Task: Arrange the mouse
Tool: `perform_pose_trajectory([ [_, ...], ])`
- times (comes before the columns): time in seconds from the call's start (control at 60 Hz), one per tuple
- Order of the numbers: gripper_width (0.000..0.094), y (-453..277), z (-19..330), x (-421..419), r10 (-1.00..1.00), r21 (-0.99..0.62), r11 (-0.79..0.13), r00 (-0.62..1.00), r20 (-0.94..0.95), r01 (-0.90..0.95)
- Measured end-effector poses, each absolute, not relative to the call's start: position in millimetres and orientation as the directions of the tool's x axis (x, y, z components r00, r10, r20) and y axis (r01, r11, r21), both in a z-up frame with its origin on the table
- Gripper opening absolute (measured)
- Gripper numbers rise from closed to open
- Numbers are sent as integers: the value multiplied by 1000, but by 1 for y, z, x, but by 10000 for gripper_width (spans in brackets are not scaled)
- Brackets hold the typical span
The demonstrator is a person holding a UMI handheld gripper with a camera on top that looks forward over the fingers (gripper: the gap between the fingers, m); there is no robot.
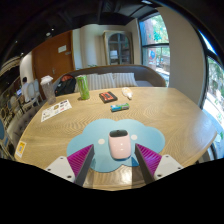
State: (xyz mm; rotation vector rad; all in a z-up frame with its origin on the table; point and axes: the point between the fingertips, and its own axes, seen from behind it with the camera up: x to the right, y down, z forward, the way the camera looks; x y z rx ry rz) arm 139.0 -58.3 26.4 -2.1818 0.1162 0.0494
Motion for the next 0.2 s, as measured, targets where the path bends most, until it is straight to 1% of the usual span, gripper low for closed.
perform_pose_trajectory([
  [0.067,840,-83,32,131,-63,-815,-568,993,-97,-115],
  [0.2,839,-129,29,124,-78,-820,-555,990,-114,-138],
])
